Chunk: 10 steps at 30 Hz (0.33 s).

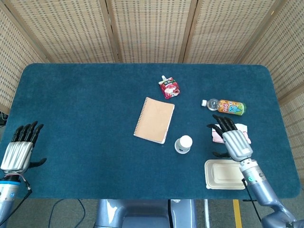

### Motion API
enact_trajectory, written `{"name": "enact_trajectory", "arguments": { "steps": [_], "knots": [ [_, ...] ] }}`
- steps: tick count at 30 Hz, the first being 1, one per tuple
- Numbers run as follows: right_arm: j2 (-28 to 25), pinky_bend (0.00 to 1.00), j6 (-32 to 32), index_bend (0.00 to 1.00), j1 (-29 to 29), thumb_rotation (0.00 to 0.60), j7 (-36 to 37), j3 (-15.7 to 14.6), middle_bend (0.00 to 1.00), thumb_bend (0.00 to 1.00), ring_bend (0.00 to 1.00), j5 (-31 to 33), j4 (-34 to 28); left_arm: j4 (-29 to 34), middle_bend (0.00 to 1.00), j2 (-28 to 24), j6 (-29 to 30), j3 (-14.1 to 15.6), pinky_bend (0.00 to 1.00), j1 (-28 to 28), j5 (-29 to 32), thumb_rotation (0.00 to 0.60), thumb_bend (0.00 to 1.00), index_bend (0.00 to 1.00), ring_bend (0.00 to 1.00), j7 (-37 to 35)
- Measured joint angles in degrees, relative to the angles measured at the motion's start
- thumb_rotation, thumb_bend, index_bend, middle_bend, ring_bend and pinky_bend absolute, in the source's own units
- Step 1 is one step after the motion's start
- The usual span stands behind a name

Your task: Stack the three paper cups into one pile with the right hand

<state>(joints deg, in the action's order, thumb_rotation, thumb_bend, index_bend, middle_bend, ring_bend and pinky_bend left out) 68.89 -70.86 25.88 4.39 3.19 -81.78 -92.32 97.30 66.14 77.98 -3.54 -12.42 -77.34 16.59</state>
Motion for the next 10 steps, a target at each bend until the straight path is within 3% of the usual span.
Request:
{"name": "enact_trajectory", "arguments": {
  "steps": [10],
  "knots": [
    [0.0, 0.0, -9.1, 0.22, -8.0, 0.6, 8.2, -3.1, 0.0, 0.15, 0.0, -4.8, 9.9, -1.7, 0.0, 1.9, 0.5, 0.0, 0.02, 0.0, -1.0, 0.6, 0.02, 0.0, 0.0, -0.5]
  ]
}}
